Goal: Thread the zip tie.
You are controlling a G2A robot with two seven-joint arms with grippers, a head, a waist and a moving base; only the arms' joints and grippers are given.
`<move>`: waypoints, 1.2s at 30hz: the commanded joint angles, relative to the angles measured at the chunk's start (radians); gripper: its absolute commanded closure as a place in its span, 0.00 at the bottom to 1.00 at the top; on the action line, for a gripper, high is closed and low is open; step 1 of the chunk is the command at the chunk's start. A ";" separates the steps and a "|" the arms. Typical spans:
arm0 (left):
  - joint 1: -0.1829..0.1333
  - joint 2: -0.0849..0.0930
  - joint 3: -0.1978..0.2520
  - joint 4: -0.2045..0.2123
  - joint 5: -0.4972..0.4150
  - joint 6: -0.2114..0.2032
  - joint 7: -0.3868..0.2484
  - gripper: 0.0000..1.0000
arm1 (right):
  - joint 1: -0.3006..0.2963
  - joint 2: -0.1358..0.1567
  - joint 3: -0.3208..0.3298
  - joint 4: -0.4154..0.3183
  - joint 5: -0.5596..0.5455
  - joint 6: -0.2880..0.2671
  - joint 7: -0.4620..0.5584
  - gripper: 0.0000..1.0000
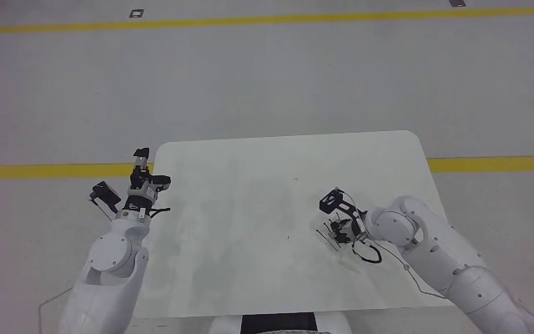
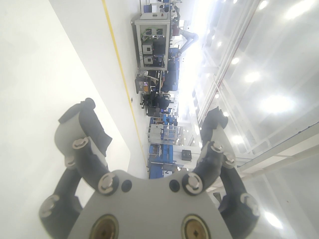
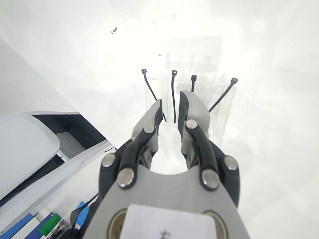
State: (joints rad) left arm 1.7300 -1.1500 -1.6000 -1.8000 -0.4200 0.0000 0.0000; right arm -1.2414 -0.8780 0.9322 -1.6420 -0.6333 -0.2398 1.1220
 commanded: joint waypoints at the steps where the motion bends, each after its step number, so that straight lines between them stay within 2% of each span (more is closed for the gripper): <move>1: 0.000 0.000 0.000 0.000 0.000 0.000 0.000 0.00 | 0.004 -0.002 -0.003 0.007 0.001 -0.001 -0.001 0.85; 13: 0.000 0.000 0.000 0.000 0.000 0.000 0.000 0.00 | 0.036 -0.016 -0.031 0.045 0.013 -0.011 -0.004 0.91; 26: 0.000 0.000 0.000 0.000 0.000 0.000 0.000 0.00 | 0.061 -0.029 -0.051 0.080 0.031 -0.024 -0.002 0.88; 36: 0.000 0.000 0.000 0.000 0.000 0.000 0.000 0.00 | 0.079 -0.037 -0.064 0.100 0.041 -0.016 0.014 0.95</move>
State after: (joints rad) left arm 1.7300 -1.1500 -1.6000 -1.8000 -0.4200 0.0000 0.0000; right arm -1.1646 -0.9138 0.8698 -1.5457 -0.5941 -0.2577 1.1338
